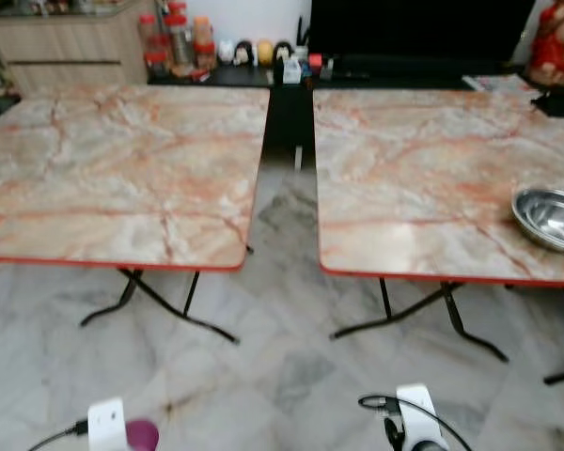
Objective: Setting the table
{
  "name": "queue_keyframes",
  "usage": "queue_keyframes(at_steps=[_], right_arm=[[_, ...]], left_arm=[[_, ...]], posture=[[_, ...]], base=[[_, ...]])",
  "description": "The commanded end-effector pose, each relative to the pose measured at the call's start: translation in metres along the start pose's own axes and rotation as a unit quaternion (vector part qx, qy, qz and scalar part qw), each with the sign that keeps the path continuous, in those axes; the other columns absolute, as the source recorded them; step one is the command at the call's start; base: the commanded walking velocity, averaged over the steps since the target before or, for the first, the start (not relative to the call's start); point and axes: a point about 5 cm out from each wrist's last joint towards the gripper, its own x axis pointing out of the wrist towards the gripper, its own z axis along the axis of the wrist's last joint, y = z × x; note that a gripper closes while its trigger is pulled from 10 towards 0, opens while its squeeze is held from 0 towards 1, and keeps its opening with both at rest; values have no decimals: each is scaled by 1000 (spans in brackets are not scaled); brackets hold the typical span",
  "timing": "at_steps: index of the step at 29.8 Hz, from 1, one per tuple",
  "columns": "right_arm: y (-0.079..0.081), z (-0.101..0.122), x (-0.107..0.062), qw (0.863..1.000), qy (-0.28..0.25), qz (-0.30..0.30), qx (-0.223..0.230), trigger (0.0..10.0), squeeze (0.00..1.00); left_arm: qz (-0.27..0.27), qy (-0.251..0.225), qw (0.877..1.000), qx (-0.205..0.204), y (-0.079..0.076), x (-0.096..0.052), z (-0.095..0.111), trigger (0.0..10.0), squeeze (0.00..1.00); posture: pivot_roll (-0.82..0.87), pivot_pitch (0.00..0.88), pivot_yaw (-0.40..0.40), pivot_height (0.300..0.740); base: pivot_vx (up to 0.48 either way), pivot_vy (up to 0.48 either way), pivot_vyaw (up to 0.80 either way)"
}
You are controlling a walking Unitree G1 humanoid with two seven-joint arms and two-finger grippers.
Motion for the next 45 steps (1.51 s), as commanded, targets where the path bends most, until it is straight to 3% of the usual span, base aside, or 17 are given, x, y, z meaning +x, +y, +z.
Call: queue_keyframes(at_steps=[1,27,37,45], right_arm=[[4,8,2,1000,-12,4,6,10000,0],[1,8,2,1000,-11,-10,27,10000,0],[2,9,2,1000,-12,-7,26,10000,0],[2,12,2,1000,-19,-2,24,10000,0]], left_arm=[[9,7,1000,6,9,0,-3,10000,0],[4,4,1000,2,6,0,-2,10000,0],[2,1,1000,2,6,1,0,10000,0],[9,3,999,-31,15,0,-5,10000,0]], posture=[[-45,0,16,732],[-48,0,14,732],[-46,0,12,732],[-42,0,7,732]], base=[[0,-458,0],[0,-456,0],[0,-455,-771],[0,0,0]])
